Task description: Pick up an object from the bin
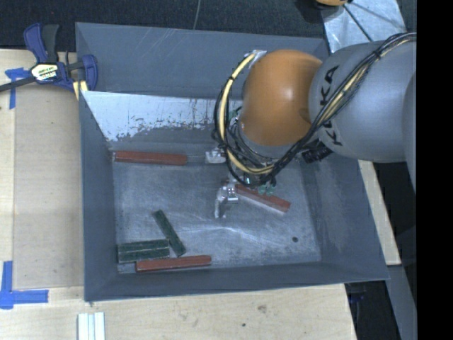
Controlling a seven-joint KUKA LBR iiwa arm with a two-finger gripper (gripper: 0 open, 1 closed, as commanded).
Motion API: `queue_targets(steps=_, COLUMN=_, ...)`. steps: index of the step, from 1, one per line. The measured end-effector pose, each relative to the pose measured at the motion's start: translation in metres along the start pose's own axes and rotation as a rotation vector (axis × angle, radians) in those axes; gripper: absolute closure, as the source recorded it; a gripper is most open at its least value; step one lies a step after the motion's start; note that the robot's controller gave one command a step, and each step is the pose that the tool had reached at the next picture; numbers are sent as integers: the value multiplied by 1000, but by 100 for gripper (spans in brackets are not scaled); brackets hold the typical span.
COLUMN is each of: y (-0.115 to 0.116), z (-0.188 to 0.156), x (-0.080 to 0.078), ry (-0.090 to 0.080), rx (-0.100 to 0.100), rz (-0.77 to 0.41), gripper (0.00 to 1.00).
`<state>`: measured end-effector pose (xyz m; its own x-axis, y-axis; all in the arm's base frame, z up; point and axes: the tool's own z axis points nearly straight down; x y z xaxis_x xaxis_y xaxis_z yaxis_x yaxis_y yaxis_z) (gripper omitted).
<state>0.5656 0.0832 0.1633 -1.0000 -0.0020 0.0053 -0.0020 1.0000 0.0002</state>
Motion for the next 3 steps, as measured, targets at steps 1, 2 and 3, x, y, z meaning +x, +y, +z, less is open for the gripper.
queue_targets(steps=1, y=0, z=-4, x=-2, ry=-8, rx=-1, rz=2, gripper=0)
queue_targets(steps=2, y=-62, z=87, x=10, ry=-22, rx=-1, rz=-147, gripper=100)
queue_targets(steps=3, y=-63, z=89, x=12, ry=-16, rx=0, rz=-146, gripper=0)
